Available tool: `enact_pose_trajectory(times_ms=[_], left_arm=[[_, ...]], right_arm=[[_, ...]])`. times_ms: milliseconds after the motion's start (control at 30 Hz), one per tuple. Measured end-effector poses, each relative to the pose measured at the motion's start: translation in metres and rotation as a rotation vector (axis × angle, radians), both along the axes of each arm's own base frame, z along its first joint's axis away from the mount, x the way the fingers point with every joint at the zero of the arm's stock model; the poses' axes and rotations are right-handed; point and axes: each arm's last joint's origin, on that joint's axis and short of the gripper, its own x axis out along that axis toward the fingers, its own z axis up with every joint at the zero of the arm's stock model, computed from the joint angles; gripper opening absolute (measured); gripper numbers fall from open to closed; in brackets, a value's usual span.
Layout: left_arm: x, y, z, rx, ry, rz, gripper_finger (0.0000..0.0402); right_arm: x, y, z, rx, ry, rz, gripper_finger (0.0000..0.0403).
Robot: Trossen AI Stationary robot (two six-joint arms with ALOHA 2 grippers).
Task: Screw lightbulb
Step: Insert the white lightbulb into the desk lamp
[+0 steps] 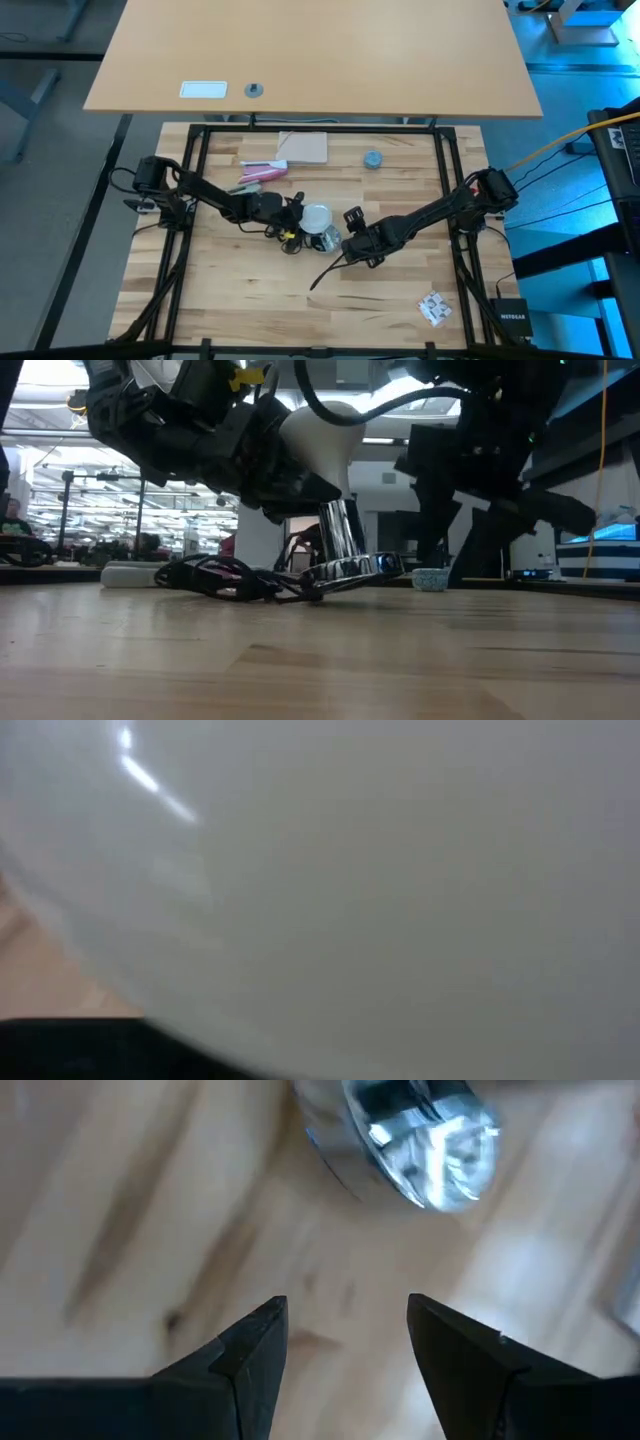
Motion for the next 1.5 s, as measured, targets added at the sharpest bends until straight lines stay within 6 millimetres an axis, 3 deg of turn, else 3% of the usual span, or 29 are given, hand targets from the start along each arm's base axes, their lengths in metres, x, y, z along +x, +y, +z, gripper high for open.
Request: enact_pose_trajectory(times_ms=[233,433,800,1167,1500], left_arm=[[0.000,0.012,-0.002,0.055,0.016,0.179,0.0153],[-0.001,0.011,-0.004,0.125,0.036,0.154,0.0153],[-0.001,0.010,-0.004,0.070,0.044,0.171,0.0154],[-0.002,0.011,-0.004,0.038,0.042,0.247,0.0248],[-0.003,0.016,-0.001,0.100,0.044,0.245,0.0259]], right_arm=[[0.003,0.003,-0.009,0.095,-0.083,0.004,0.0211],[0.008,0.005,-0.008,0.123,-0.143,0.008,0.0211],[0.009,0.005,-0.007,0.129,-0.162,0.009,0.0211],[0.009,0.005,-0.007,0.129,-0.160,0.010,0.0211],[0.008,0.005,-0.007,0.127,-0.153,0.009,0.0211]])
